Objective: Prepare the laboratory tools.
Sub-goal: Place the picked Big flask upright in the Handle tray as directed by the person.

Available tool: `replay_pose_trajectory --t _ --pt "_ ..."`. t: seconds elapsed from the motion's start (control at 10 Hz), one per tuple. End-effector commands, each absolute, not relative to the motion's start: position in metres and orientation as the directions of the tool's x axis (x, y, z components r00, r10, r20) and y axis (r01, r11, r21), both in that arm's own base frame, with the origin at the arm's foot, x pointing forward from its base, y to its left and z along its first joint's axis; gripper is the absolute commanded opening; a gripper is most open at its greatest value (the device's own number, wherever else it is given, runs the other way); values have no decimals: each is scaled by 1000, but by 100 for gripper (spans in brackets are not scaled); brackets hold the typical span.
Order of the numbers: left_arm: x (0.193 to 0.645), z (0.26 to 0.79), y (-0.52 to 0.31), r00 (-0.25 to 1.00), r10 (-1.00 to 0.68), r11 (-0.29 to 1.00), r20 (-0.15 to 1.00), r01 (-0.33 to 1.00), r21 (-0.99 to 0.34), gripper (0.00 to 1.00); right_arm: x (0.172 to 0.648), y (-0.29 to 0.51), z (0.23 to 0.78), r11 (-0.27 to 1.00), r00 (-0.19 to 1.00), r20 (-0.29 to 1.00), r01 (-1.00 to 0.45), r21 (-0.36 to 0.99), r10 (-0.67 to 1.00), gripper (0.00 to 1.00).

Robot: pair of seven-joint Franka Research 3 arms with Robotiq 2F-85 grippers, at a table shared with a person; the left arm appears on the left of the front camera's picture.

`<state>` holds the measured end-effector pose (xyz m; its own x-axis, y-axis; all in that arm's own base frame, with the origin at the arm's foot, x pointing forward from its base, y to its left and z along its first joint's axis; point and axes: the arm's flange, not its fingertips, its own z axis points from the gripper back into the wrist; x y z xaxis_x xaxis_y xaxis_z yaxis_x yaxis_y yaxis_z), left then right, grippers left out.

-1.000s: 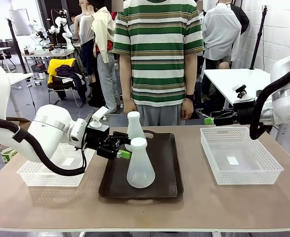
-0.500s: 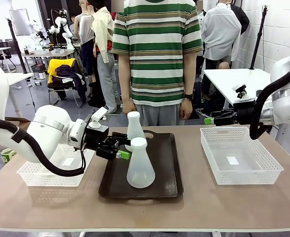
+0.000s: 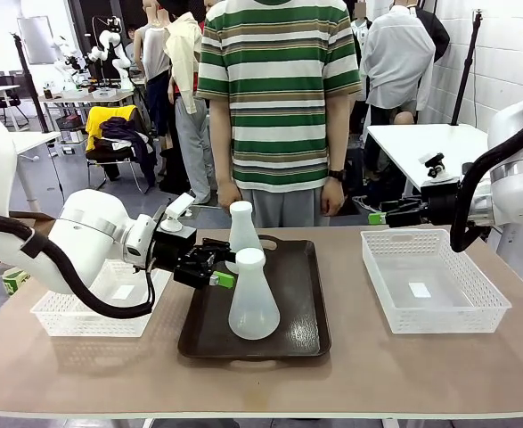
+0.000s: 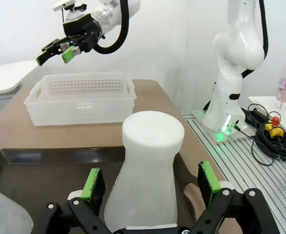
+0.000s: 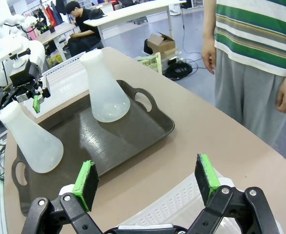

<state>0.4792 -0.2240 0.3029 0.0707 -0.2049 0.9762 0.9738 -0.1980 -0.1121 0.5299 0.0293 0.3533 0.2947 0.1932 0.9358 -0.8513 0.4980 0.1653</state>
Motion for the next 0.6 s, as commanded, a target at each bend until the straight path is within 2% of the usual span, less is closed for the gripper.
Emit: replay_pose_trajectory --t 0.0,0.5 --pt "480 303 -225 66 -200 -204 978 973 -107 100 529 30 352 498 296 935 -851 167 193 100" --pt "480 303 -225 66 -200 -204 978 973 -107 100 529 30 352 498 296 935 -851 167 193 100"
